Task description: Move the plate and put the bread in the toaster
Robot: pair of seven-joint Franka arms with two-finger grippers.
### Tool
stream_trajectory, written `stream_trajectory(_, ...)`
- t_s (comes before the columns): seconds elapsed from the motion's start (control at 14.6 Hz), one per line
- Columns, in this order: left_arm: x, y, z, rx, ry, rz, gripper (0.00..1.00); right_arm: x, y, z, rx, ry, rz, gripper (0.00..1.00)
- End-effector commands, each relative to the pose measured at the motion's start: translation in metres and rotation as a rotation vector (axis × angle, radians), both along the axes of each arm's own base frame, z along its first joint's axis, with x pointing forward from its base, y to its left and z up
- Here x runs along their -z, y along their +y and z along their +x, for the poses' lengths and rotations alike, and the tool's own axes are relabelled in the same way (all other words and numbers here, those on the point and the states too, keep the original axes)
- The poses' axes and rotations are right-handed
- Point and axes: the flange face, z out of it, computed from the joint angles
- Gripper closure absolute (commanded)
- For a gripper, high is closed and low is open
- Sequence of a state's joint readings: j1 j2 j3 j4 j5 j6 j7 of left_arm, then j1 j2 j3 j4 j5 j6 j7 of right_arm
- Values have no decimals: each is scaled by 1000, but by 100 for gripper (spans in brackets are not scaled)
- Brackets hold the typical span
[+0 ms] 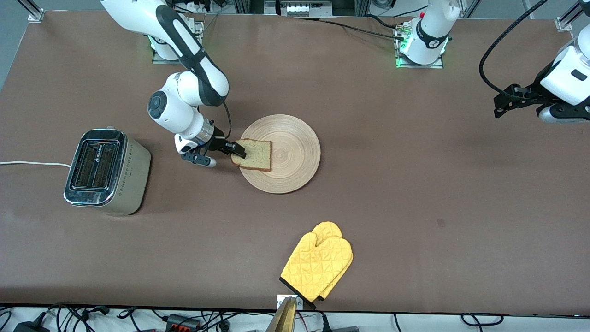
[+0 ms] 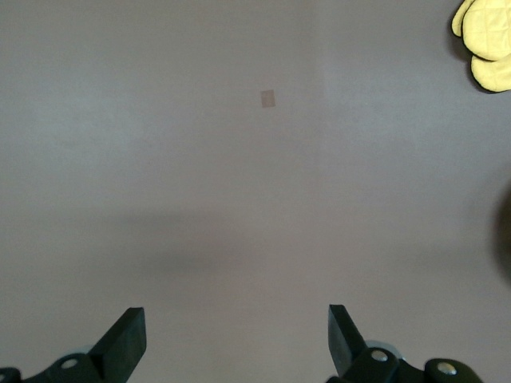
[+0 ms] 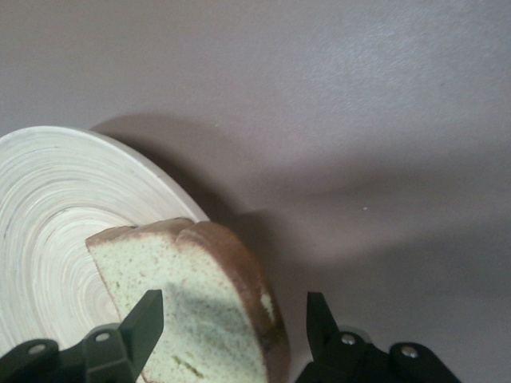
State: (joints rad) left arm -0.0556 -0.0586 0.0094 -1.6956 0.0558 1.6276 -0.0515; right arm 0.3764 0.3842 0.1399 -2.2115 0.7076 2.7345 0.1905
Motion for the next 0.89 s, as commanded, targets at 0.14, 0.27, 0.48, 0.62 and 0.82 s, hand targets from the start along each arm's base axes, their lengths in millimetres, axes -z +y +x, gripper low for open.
stream_trajectory(0.14, -5, -2, -5, 22, 28, -15, 0, -5, 2, 0, 22, -14, 14, 32)
stream_trajectory(0.27, -8, -7, -3, 30, 20, -16, 0, -6, 2, 1, 22, -15, 14, 38)
stream_trajectory(0.48, -6, -6, -2, 27, 26, -16, 0, -11, 2, 5, 20, -25, 20, 43)
stream_trajectory(0.62, -6, -6, -2, 25, 28, -16, 0, -15, 5, 7, 39, -24, 26, 48)
stream_trajectory(0.82, -6, -6, -2, 19, 26, -16, 0, -15, 5, 7, 42, -22, 27, 59)
